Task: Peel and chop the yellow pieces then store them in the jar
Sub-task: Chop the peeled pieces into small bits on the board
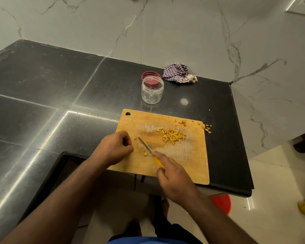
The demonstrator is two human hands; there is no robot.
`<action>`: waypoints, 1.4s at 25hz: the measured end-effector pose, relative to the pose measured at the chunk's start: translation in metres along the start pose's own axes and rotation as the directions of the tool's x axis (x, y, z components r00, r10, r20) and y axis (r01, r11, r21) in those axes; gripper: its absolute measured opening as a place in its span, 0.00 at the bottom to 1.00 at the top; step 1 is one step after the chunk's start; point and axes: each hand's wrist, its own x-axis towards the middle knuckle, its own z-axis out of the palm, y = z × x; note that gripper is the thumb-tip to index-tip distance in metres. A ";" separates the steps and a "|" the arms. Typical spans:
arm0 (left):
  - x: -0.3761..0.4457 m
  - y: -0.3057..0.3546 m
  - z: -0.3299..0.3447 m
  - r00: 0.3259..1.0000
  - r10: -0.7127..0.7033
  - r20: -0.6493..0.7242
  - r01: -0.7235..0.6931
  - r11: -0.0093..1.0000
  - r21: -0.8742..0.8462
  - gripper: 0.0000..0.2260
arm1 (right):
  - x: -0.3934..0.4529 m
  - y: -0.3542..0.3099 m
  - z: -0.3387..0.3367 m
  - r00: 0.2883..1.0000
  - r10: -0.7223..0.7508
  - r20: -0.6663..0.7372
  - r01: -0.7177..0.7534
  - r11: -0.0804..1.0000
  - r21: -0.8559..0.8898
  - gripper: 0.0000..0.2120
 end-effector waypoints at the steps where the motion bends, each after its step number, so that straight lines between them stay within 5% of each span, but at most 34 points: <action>1: 0.001 -0.001 -0.001 0.999 -0.020 -0.038 0.019 1.000 -0.018 0.03 | 0.004 -0.005 0.005 1.000 -0.019 0.020 0.019 1.000 -0.010 0.24; 4: 0.001 -0.003 -0.003 0.997 -0.045 -0.066 0.041 0.998 -0.051 0.05 | 0.010 -0.007 0.010 0.999 -0.013 0.037 0.016 0.998 -0.058 0.24; 8: 0.002 -0.006 -0.001 0.998 -0.029 -0.049 0.026 0.997 -0.067 0.06 | 0.003 0.016 -0.007 0.977 0.098 -0.187 -0.106 0.994 -0.036 0.25; 12: 0.008 0.000 0.003 0.997 -0.018 -0.077 0.012 0.996 -0.086 0.07 | -0.010 0.015 -0.001 1.000 0.000 0.030 0.001 0.999 -0.040 0.24; 17: 0.014 0.010 0.010 0.999 0.009 -0.053 -0.014 0.995 -0.096 0.07 | -0.008 0.028 -0.013 0.972 0.121 -0.204 -0.120 0.993 0.019 0.23; 22: 0.023 0.033 0.032 0.997 0.081 -0.002 -0.081 0.991 -0.107 0.07 | -0.014 0.023 -0.013 0.988 0.104 -0.114 -0.097 0.993 0.070 0.22; 35: 0.030 0.022 0.047 0.990 0.071 -0.123 -0.080 0.995 -0.063 0.06 | -0.019 0.009 -0.010 0.987 0.114 -0.115 -0.110 0.993 0.047 0.23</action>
